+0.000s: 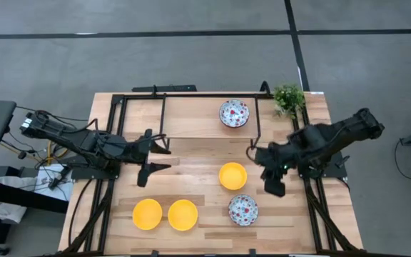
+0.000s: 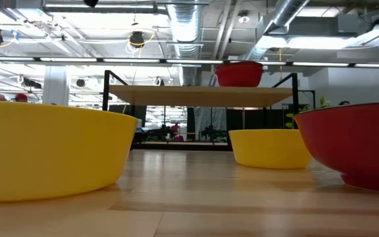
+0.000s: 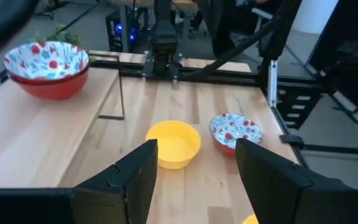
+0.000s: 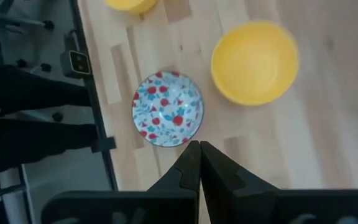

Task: Pick & Place Mini bowls
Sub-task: Stack the red bowl on the red bowls on the shelf

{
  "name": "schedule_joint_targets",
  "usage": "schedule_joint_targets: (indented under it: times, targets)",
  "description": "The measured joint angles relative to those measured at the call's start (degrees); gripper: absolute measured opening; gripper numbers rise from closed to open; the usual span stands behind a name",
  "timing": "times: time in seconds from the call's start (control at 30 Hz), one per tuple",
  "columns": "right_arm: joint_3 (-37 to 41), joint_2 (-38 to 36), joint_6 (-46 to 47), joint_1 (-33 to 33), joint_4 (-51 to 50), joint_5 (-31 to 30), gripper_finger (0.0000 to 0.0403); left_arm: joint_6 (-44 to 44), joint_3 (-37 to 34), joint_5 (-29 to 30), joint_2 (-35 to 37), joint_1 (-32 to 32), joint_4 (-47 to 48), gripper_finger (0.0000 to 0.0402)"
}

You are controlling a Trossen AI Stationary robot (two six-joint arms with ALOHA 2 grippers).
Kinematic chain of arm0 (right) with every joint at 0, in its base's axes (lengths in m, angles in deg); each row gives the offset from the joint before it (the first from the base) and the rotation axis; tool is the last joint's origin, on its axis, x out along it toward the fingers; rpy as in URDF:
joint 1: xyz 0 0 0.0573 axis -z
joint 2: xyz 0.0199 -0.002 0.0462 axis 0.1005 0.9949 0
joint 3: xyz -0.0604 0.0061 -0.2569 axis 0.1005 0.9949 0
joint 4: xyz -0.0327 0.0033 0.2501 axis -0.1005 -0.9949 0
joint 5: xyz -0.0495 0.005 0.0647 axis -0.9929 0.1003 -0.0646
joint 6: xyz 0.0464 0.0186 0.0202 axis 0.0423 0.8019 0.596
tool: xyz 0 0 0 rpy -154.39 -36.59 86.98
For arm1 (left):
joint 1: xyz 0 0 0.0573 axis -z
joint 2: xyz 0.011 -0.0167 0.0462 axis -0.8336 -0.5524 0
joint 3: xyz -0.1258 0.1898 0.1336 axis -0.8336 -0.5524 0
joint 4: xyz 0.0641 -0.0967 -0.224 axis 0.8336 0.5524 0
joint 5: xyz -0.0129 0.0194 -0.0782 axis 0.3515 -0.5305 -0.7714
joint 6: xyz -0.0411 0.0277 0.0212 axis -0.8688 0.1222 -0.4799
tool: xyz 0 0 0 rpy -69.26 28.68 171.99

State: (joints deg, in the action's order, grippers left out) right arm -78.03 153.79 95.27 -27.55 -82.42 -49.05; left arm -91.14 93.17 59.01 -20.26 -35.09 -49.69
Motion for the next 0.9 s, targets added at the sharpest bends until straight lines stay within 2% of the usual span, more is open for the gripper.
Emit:
schedule_joint_targets:
  times: [0.13, 0.43, 0.9]
  targets:
    - [6.2, 0.0, 5.3, -3.0, 5.6, 0.1, 0.0000, -0.3, -3.7, 0.6, 3.9, 2.8, -3.0, 0.0215]
    - [14.3, 0.0, 11.5, -6.0, 15.2, 0.3, 0.0000, -0.5, -10.8, 8.0, 11.3, 9.1, -5.5, 0.0214]
    - [16.1, 0.0, 11.4, -4.4, 13.7, 0.3, 0.0000, 1.8, -18.9, 8.1, 22.4, 10.4, -5.5, 0.0216]
